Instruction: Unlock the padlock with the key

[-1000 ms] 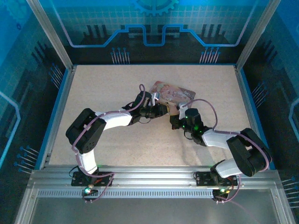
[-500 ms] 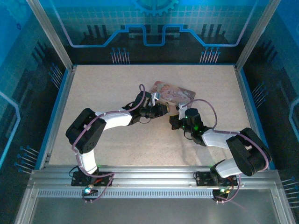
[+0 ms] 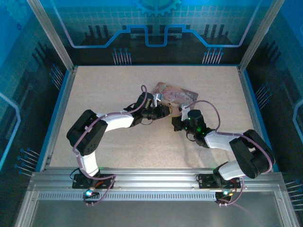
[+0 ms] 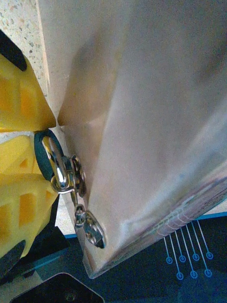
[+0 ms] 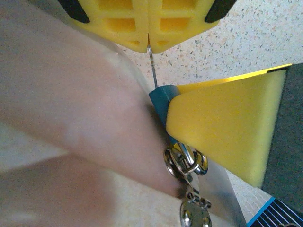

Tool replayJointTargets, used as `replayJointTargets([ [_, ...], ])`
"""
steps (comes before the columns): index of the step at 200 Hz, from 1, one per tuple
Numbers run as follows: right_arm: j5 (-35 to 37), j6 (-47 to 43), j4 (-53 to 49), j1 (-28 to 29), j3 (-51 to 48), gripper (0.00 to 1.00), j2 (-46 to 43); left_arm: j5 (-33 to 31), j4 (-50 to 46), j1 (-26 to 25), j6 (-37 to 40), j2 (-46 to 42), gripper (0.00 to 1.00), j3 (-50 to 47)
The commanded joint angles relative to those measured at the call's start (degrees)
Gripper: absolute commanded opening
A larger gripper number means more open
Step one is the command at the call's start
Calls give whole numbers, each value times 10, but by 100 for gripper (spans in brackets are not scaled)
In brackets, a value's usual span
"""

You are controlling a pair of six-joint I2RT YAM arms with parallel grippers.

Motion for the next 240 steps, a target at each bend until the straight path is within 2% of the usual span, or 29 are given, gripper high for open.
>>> replayJointTargets([
  [1, -5, 6, 42, -8, 4, 0, -7, 27, 17, -7, 0, -19, 22, 21],
  [95, -9, 9, 47, -16, 1, 0, -23, 30, 17, -6, -2, -14, 22, 21],
  [172, -15, 9, 56, -16, 9, 0, 7, 31, 15, -8, -4, -16, 22, 22],
  [240, -8, 13, 47, -15, -17, 0, -17, 25, 11, -8, -8, -11, 22, 29],
])
